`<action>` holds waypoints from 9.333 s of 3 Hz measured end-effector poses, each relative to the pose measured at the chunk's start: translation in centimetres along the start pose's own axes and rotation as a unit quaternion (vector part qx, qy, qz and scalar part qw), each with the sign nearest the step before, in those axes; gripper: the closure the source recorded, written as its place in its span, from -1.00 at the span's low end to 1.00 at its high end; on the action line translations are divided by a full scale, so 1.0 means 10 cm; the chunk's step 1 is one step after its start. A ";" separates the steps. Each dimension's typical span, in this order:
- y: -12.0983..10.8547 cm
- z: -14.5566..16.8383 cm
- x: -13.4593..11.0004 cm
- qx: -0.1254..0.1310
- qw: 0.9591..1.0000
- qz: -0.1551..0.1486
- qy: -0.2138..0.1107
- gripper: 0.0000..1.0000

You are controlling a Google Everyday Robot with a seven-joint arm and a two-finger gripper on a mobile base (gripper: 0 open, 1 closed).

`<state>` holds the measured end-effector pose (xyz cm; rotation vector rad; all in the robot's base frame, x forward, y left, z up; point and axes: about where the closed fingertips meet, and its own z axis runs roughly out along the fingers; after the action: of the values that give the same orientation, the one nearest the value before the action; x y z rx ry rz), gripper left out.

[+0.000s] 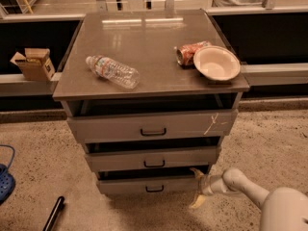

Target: Open bottom drawer

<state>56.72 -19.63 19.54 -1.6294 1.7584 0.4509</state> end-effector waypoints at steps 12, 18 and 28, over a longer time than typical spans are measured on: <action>0.33 0.63 -0.24 -0.109 0.991 -0.057 0.043 -0.07; 0.98 0.50 -0.33 -0.147 0.987 -0.066 0.007 -1.00; 1.78 -0.35 -0.87 -0.237 0.969 -0.071 0.009 -0.51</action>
Offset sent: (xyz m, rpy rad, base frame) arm 0.0149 0.0061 -0.0227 -0.0660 0.0333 0.0608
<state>38.38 -12.94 24.43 -2.0761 1.6109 0.8378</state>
